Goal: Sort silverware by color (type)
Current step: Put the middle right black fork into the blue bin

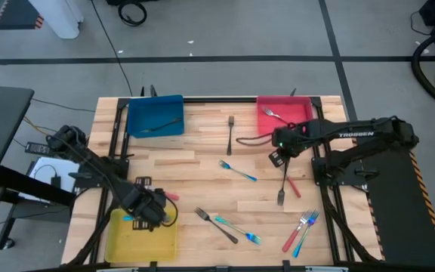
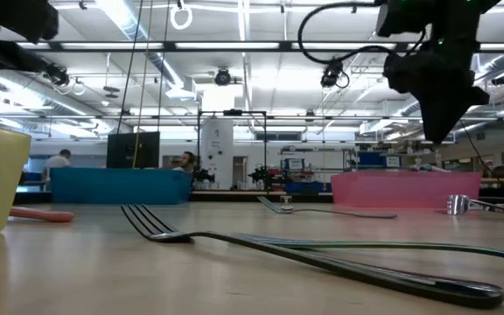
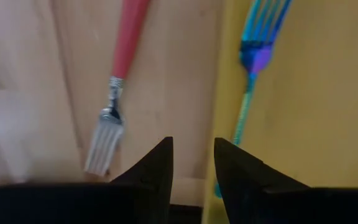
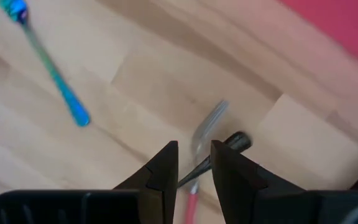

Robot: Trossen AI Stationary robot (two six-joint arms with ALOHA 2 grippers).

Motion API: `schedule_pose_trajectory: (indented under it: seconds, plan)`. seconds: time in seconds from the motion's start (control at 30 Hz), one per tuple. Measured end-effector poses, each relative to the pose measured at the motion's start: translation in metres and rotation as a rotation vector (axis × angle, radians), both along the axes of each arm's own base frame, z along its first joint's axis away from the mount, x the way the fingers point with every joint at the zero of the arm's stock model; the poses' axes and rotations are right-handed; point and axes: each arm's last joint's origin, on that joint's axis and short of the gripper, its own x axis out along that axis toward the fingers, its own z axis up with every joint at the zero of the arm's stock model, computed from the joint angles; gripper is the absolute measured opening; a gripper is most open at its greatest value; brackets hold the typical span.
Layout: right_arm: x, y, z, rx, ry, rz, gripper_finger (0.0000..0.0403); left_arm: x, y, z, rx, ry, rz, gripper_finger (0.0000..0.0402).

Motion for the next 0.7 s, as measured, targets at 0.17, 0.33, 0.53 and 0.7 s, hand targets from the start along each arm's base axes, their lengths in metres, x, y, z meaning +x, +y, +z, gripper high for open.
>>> schedule_pose_trajectory:
  seconds: [0.17,0.33,0.53,0.7]
  plan:
    - [0.001,0.023,0.000,0.013,-0.012,0.002,0.0102,0.009,0.015,0.000,0.032,0.002,-0.071,0.0117]
    - [0.000,0.045,0.000,0.025,-0.023,0.004,0.0103,0.020,0.032,0.000,0.065,-0.006,-0.149,0.0117]
    - [-0.005,0.068,0.000,0.027,-0.044,-0.015,0.0103,0.035,0.057,0.000,0.104,-0.025,-0.228,0.0117]
    - [-0.009,0.082,0.001,0.006,-0.081,-0.083,0.0102,0.052,0.079,0.000,0.103,-0.093,-0.276,0.0117]
